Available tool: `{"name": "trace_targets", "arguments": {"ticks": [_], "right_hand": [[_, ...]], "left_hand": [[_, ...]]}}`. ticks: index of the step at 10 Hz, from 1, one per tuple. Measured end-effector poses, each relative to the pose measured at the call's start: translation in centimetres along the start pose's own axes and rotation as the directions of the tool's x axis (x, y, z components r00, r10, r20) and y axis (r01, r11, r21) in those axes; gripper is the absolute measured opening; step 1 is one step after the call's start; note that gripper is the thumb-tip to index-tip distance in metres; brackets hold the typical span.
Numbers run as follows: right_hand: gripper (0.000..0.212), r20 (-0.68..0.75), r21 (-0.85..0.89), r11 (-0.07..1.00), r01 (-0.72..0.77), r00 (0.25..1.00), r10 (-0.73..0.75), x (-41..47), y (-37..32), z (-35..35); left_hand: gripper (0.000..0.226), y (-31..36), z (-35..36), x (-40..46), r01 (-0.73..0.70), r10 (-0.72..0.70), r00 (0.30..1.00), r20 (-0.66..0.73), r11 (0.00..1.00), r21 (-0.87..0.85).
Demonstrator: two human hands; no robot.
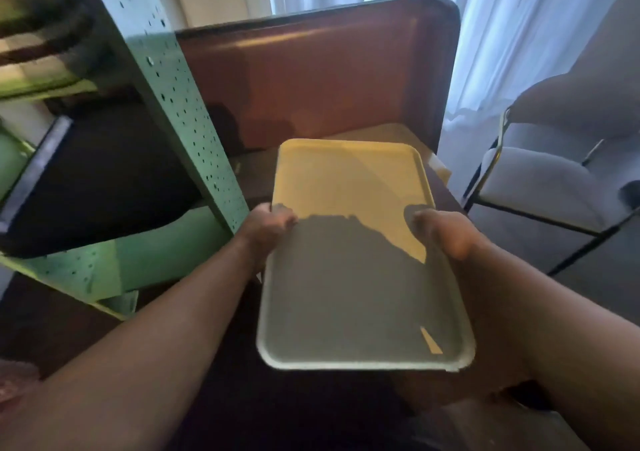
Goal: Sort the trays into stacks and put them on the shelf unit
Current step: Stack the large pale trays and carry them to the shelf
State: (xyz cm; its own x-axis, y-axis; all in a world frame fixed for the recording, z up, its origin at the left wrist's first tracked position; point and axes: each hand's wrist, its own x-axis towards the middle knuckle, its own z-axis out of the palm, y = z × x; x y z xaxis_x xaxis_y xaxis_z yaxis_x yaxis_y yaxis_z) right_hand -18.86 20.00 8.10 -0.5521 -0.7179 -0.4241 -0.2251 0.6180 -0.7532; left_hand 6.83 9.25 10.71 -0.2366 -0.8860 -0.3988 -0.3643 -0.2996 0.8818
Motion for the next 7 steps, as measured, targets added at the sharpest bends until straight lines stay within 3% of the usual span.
{"name": "trace_targets", "arguments": {"ticks": [1,2,4,5,6,7], "right_hand": [[0.03,-0.03,0.043,0.999,-0.012,0.999,0.013,-2.3,0.4,0.8],[0.02,-0.015,0.106,0.994,0.028,1.0,-0.026,-4.8,0.8,1.3],[0.043,0.282,0.316,0.941,-0.122,0.959,0.029,-7.3,0.9,-0.4],[0.063,0.401,0.252,0.953,-0.167,0.914,0.055,-6.4,1.1,-0.7],[0.09,0.433,0.125,0.975,-0.185,0.894,0.115,-5.2,1.6,-0.8],[0.068,0.476,0.109,0.977,-0.182,0.873,0.109,-5.0,1.3,-0.3]], "left_hand": [[0.018,0.5,-2.0,-1.8,-0.052,0.052,0.999,-0.01,0.999,0.015],[0.029,0.6,-3.8,-3.8,-0.049,0.048,0.999,0.006,0.998,0.038],[0.043,-0.2,-4.8,-6.8,-0.049,0.063,0.995,-0.075,0.983,0.178],[0.029,-0.9,-4.7,-8.1,-0.018,0.044,0.996,-0.079,0.953,0.302],[0.032,-1.7,-4.9,-9.5,0.005,0.034,0.994,-0.1,0.931,0.365],[0.028,-2.8,-5.6,-10.8,0.083,-0.041,0.989,-0.145,0.951,0.298]]}}
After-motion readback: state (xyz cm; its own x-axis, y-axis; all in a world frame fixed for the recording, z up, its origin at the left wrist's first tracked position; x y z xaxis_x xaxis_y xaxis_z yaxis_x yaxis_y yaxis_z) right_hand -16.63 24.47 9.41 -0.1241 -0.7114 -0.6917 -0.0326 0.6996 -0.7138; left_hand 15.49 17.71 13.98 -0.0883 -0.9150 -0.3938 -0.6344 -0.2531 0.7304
